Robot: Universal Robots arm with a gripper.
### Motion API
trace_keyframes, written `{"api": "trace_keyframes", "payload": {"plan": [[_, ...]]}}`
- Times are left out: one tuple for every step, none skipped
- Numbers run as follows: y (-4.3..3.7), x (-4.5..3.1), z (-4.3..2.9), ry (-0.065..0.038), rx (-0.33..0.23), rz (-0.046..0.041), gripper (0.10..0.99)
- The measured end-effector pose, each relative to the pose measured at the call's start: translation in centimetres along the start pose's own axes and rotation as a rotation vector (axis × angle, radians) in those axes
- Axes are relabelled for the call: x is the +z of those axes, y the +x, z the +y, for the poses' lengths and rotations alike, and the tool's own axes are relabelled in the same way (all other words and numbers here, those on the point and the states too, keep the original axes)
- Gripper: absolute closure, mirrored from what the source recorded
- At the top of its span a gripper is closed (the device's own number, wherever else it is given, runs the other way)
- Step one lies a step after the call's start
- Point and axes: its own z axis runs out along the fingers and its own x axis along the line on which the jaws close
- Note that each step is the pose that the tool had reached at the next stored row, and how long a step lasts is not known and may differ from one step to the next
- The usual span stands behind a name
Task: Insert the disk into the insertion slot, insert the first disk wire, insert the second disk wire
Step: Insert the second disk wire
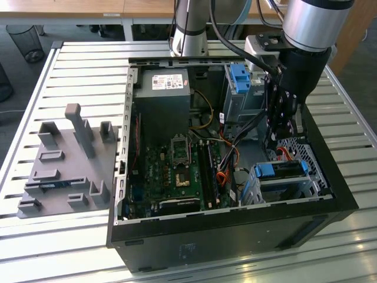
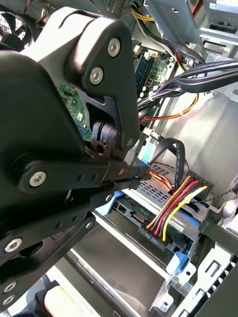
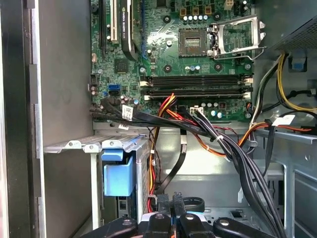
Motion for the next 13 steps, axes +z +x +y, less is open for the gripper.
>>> {"api": "trace_keyframes", "payload": {"plan": [[0.0, 0.0, 0.0, 0.0, 0.0, 0.0001, 0.945], [0.01, 0.0, 0.0, 0.0, 0.0, 0.0001, 0.945], [0.03, -0.01, 0.0, 0.0, 0.0, 0.0003, 0.945], [0.04, -0.03, 0.0, 0.0, 0.0, 0.0003, 0.945], [0.05, -0.06, 0.0, 0.0, 0.0, 0.0002, 0.945], [0.05, -0.13, 0.0, 0.0, 0.0, 0.0002, 0.945], [0.06, -0.2, 0.0, 0.0, 0.0, 0.0002, 0.945], [0.06, -0.28, -0.01, 0.0, 0.0, 0.0001, 0.945], [0.08, -0.33, -0.01, -0.001, 0.0, 0.0, 0.945], [0.12, -0.35, -0.01, -0.001, 0.0, -0.0001, 0.945], [0.2, -0.34, -0.02, -0.001, 0.0, -0.0002, 0.945], [0.35, -0.34, -0.02, -0.001, 0.0, -0.0004, 0.945], [0.57, -0.33, -0.03, -0.001, 0.0, -0.0009, 0.945]]}}
